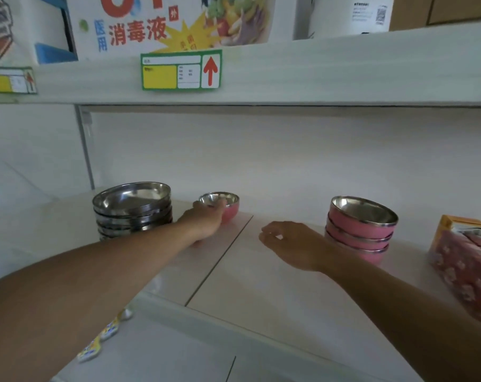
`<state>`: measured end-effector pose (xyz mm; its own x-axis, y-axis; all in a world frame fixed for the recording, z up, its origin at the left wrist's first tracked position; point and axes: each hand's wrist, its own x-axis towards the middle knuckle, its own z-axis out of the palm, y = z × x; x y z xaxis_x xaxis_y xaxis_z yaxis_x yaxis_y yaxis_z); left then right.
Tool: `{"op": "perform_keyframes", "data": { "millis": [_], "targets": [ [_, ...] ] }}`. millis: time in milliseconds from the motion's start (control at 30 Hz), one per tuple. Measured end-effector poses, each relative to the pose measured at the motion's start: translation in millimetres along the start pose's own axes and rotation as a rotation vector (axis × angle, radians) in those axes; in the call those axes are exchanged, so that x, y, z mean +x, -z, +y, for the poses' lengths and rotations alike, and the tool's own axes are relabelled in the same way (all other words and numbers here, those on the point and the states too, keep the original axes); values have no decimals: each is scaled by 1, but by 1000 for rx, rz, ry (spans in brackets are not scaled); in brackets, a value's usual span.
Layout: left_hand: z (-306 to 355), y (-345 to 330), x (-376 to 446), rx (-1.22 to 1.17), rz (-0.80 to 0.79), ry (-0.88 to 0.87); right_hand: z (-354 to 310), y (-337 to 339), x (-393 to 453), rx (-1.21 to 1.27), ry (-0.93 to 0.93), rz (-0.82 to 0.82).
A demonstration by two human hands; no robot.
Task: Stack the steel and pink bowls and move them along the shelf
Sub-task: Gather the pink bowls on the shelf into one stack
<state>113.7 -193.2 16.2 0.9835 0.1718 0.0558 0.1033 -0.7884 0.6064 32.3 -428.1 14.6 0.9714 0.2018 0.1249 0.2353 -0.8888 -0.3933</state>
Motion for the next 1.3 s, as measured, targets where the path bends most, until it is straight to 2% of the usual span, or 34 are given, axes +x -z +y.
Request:
{"op": "perform_keyframes", "data": {
  "millis": [200,333,467,667,867,1000,1167,1300],
  "targets": [
    [6,-15,38,-174,56,159,14,5,-26,13,-5,-7],
    [12,-24,63,-311,52,258,19,-2,-53,-50,72,-72],
    [9,-27,80,-329,-20,189,21,-7,-69,-77,113,9],
    [15,-21,44,-474,4,128,18,-10,-77,1,103,186],
    [15,-14,0,-534,-196,-5,5,-20,-86,52,71,262],
    [12,-4,-32,-525,-267,-107,-3,-14,-105,85,12,230],
    [15,16,-66,-528,-250,-158,2,8,-140,9,-85,89],
    [35,32,-93,-531,-245,-167,16,32,-176,-2,-126,100]
  ]
}}
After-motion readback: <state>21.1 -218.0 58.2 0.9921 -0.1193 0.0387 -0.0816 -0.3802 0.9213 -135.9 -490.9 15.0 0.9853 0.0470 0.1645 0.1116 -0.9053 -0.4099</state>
